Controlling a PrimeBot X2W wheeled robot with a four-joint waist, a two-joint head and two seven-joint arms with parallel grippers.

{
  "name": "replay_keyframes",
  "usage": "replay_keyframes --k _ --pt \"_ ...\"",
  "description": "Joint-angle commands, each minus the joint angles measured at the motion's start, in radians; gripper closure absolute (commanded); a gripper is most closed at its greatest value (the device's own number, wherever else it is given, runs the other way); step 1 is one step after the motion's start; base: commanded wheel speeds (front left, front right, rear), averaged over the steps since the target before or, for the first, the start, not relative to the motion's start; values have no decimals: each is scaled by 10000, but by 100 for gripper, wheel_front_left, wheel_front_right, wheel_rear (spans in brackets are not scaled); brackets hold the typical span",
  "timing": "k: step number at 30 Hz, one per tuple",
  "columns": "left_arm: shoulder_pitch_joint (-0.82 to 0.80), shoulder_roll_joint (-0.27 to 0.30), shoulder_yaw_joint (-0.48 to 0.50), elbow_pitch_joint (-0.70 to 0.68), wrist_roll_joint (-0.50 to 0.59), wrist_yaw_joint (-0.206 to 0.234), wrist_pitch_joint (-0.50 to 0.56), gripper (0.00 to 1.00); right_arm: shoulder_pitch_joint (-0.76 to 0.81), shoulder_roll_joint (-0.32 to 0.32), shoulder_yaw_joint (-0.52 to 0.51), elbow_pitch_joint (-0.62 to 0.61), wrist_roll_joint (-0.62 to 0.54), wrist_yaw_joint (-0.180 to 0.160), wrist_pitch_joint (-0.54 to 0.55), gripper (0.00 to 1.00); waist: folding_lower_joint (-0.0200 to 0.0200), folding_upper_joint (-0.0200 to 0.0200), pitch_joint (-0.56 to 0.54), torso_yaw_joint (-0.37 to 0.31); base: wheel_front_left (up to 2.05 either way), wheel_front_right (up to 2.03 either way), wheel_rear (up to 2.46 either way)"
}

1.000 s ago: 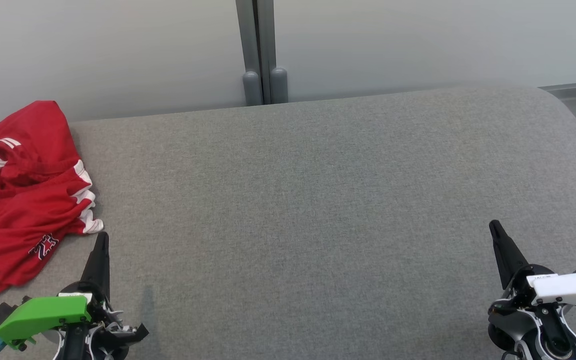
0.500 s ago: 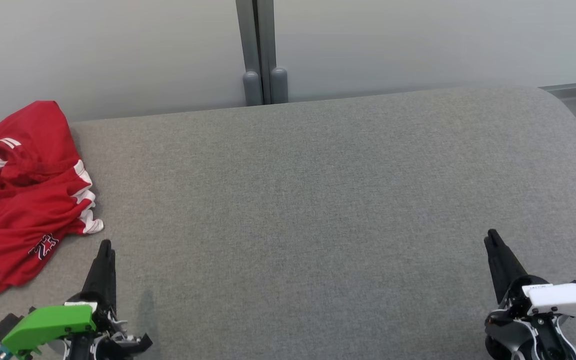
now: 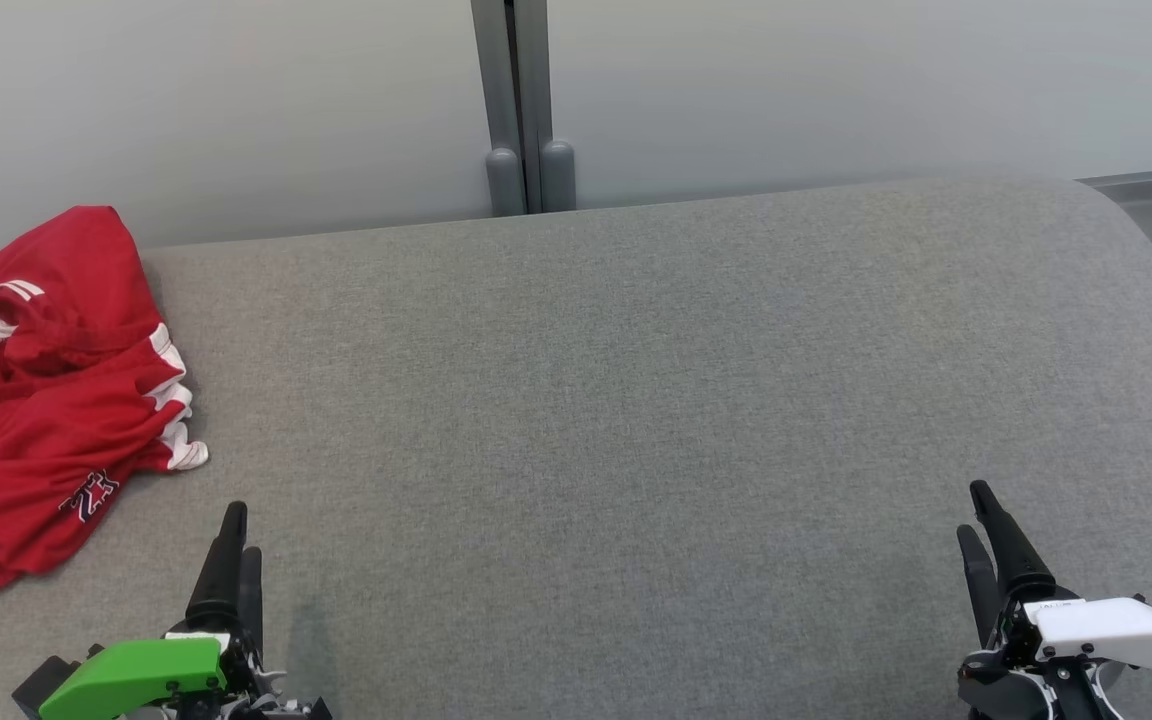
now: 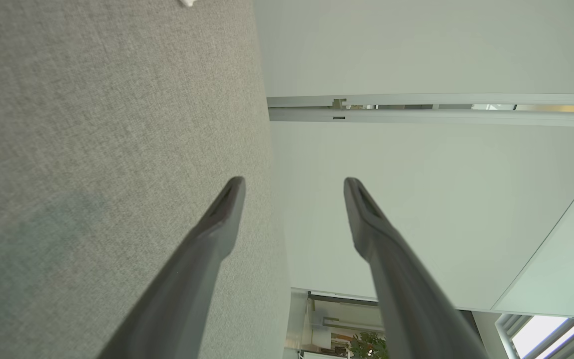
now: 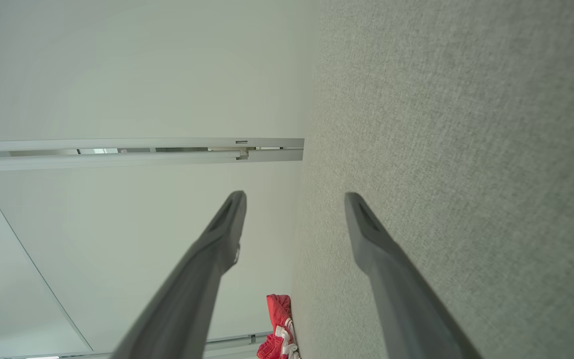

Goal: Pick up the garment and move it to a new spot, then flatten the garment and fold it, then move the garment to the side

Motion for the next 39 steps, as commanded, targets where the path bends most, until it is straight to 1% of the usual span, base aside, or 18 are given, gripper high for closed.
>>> replay_keyframes --k 1,4,8,16,24,25,26,34,39 --pt "-31 41 -97 -231 186 -11 -127 0 -10 -82 40 -207 -188 1 -131 0 0 -1 -9 -1 0 0 0" --pt "-2 45 -171 -281 380 -13 -257 0 24 -89 36 -227 -478 1 -262 0 0 -1 -26 0 0 0 0" --pt "21 52 -229 -361 838 -16 -429 0 40 -97 -64 -250 -1148 1 -435 0 0 -1 -45 1 0 0 0" --pt "-28 64 -279 -559 2229 8 -752 0 28 -114 -148 -411 -2679 2 -759 0 0 -1 -79 8 0 0 0" --pt "-18 75 -497 -971 3969 161 -1050 0 41 -126 -132 -860 -4662 2 -1058 0 0 -1 -101 26 0 0 0" --pt "-10 76 -531 -1020 4236 201 -1090 0 55 -127 -109 -937 -4980 2 -1099 0 0 -1 -104 30 0 0 0" --pt "4 79 -625 -1087 4784 235 -1157 0 93 -129 -51 -1057 -5493 2 -1168 0 0 -1 -111 35 0 0 0" --pt "127 89 -948 -1225 6704 386 -1428 0 250 -141 47 -1425 -7322 3 -1440 0 0 -1 -142 35 0 0 0" --pt "208 94 -1088 -1231 7682 436 -1590 0 315 -148 138 -1572 -8306 3 -1599 0 0 -1 -166 24 0 0 0"
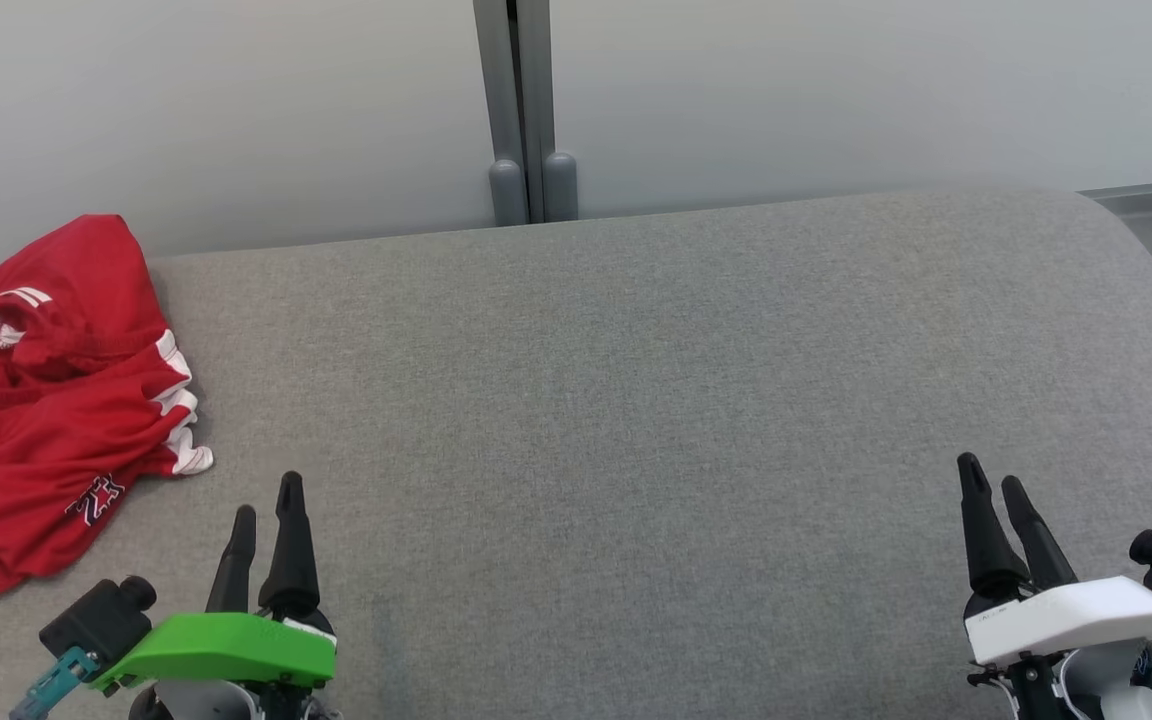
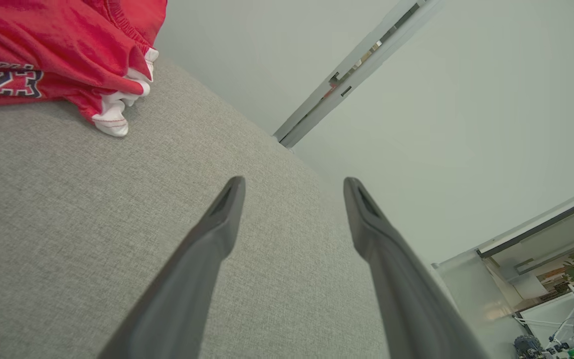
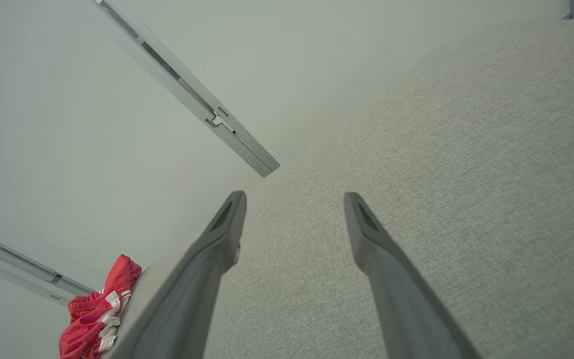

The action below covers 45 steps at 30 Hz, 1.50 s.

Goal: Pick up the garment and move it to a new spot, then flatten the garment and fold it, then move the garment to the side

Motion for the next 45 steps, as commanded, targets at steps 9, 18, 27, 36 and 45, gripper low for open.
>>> replay_keyframes --k 9,18,27,36,45 --pt "202 75 -205 -16 1465 -84 -348 0 118 -79 281 -212 -1660 4 -358 0 0 0 -36 -29 0 0 0" --pt "328 85 -317 160 2380 -116 -593 0 208 -91 340 -135 -2803 4 -602 0 0 0 -88 -42 0 0 0" --pt "425 94 -460 447 3091 -126 -817 0 289 -100 445 48 -3771 5 -824 0 0 0 -138 -30 0 0 0" --pt "497 102 -440 611 3735 -40 -1024 0 359 -107 509 112 -4676 4 -1035 0 0 0 -172 -24 0 0 0" --pt "532 108 -479 790 4333 3 -1224 0 408 -114 573 140 -5461 5 -1236 0 0 0 -206 -7 0 0 0"
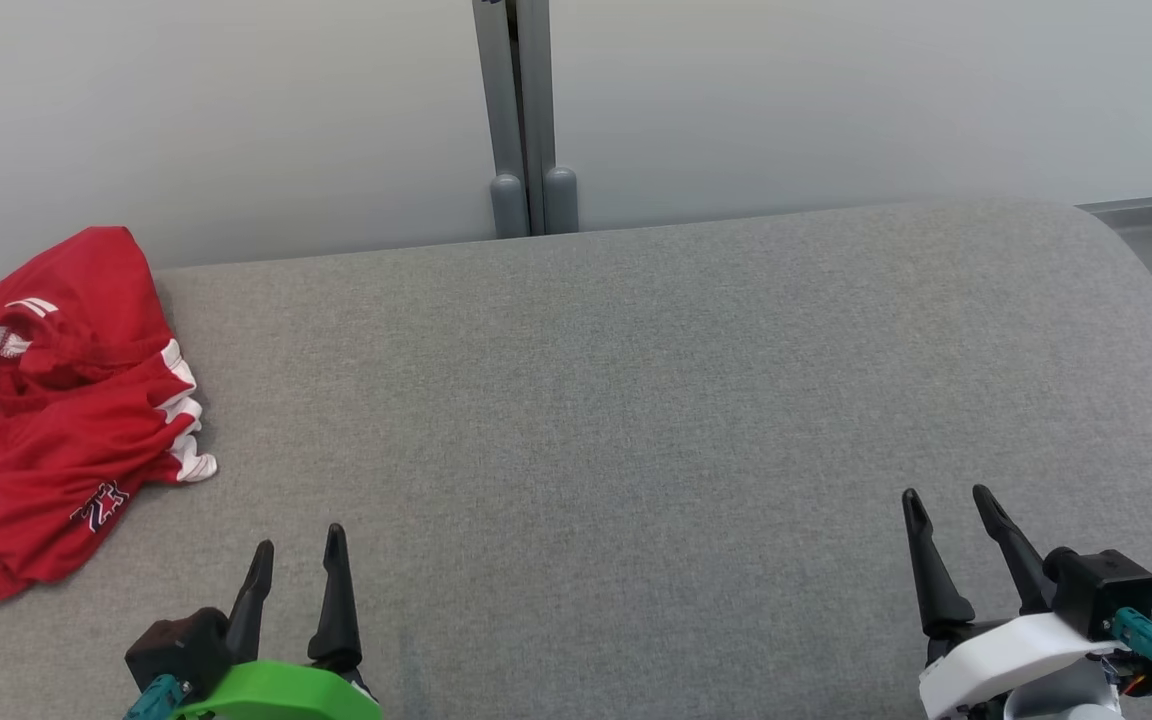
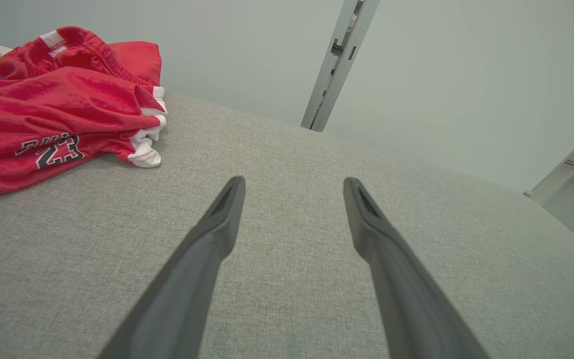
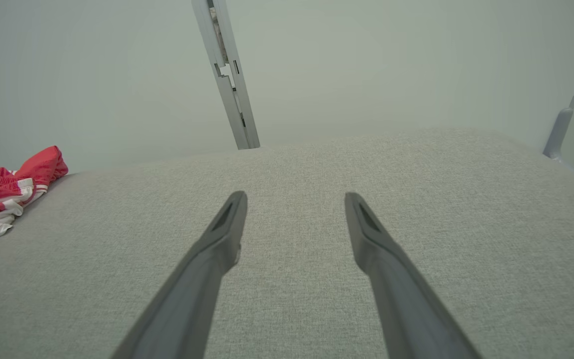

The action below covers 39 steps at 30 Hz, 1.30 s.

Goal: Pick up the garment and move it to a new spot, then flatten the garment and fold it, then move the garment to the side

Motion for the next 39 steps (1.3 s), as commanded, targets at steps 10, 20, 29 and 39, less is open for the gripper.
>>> replay_keyframes --k 10,20,29,39 --pt "102 79 -95 167 691 68 -275 0 130 -62 103 -40 -917 3 -287 0 0 0 -33 7 0 0 0" --pt "157 85 -187 330 1238 112 -458 0 157 -69 151 203 -1600 4 -470 0 0 0 -72 11 0 0 0" --pt "190 92 -269 517 1714 150 -630 0 193 -77 184 374 -2197 2 -623 0 0 0 -86 11 0 0 0" --pt "147 91 -268 670 1554 133 -592 0 144 -76 163 434 -2084 2 -620 0 0 0 -70 4 0 0 0"
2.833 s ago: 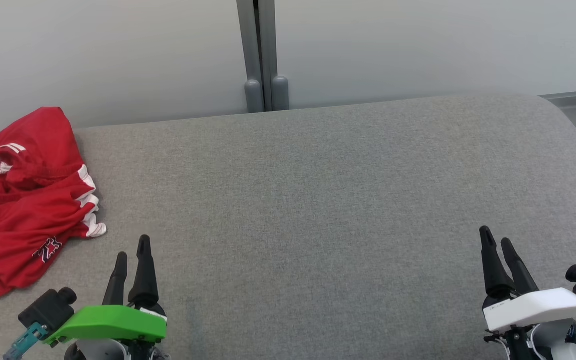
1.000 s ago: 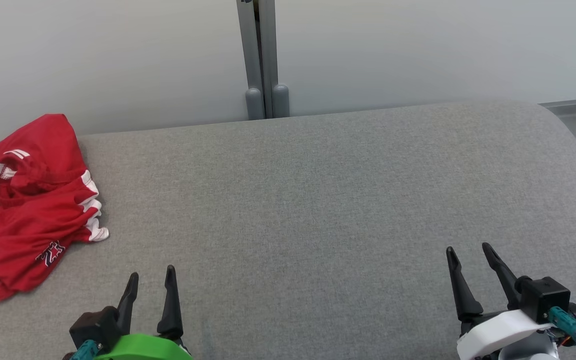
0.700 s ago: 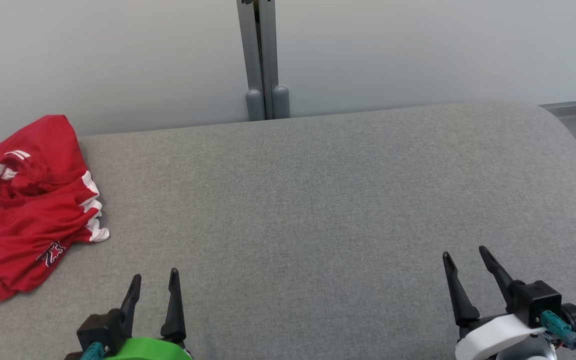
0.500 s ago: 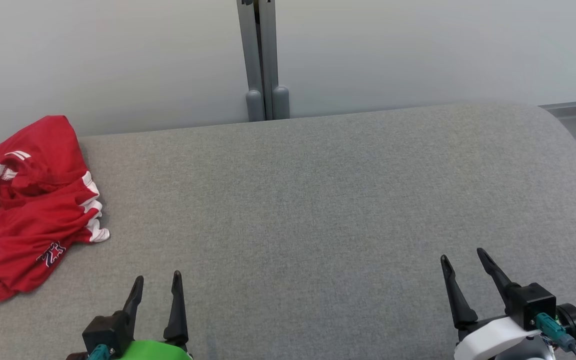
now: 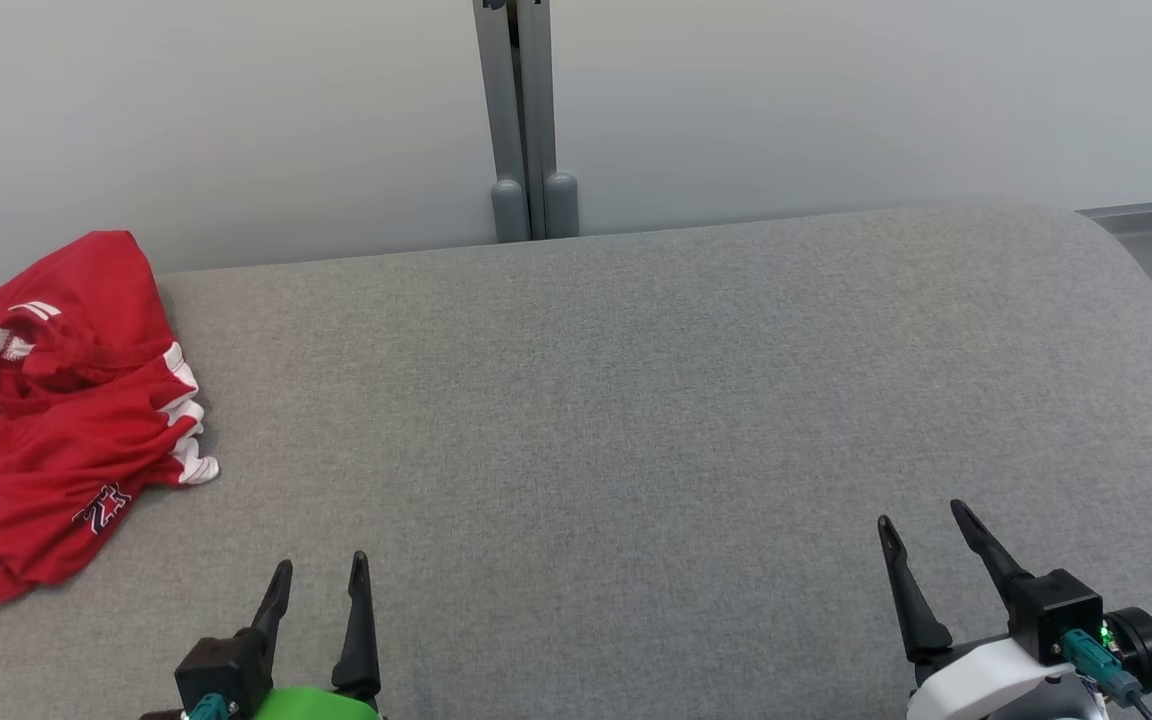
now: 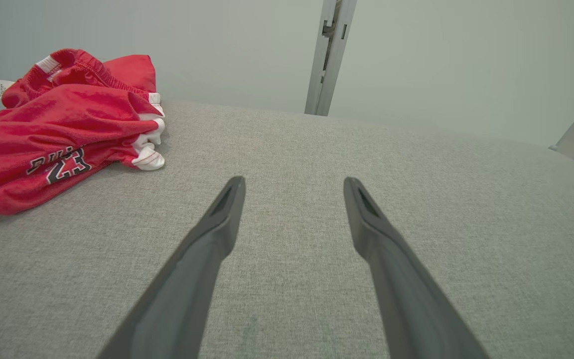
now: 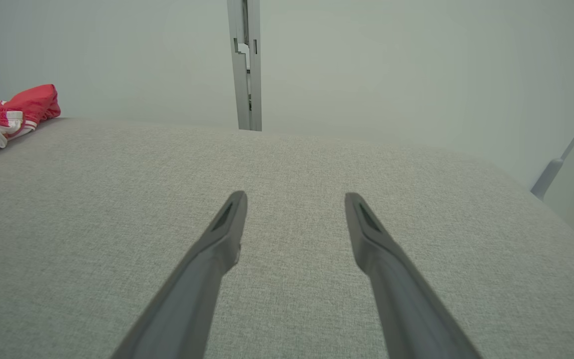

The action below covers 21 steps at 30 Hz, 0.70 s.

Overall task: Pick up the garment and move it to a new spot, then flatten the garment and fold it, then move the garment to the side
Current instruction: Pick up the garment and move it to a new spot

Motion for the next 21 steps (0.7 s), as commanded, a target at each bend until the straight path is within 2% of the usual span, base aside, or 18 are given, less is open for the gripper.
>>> replay_keyframes --k 1,9,13,17,21 --pt "53 69 22 21 -24 25 -7 0 59 -53 -14 34 56 1 -49 0 0 0 3 2 0 0 0" --pt "-23 68 -28 107 -49 4 -7 0 71 -53 -85 -12 42 -1 -49 0 0 0 30 85 0 0 0" --pt "-156 68 -75 168 17 -16 -7 0 112 -48 -159 -49 46 -1 -48 0 0 0 24 381 0 0 0" --pt "-244 67 -98 140 82 -28 -7 0 147 -47 -282 -72 73 -1 -48 0 0 0 3 1007 0 0 0" --pt "-276 65 -96 84 134 -30 -6 0 185 -44 -374 -100 83 -3 -48 0 0 0 14 1928 0 0 0"
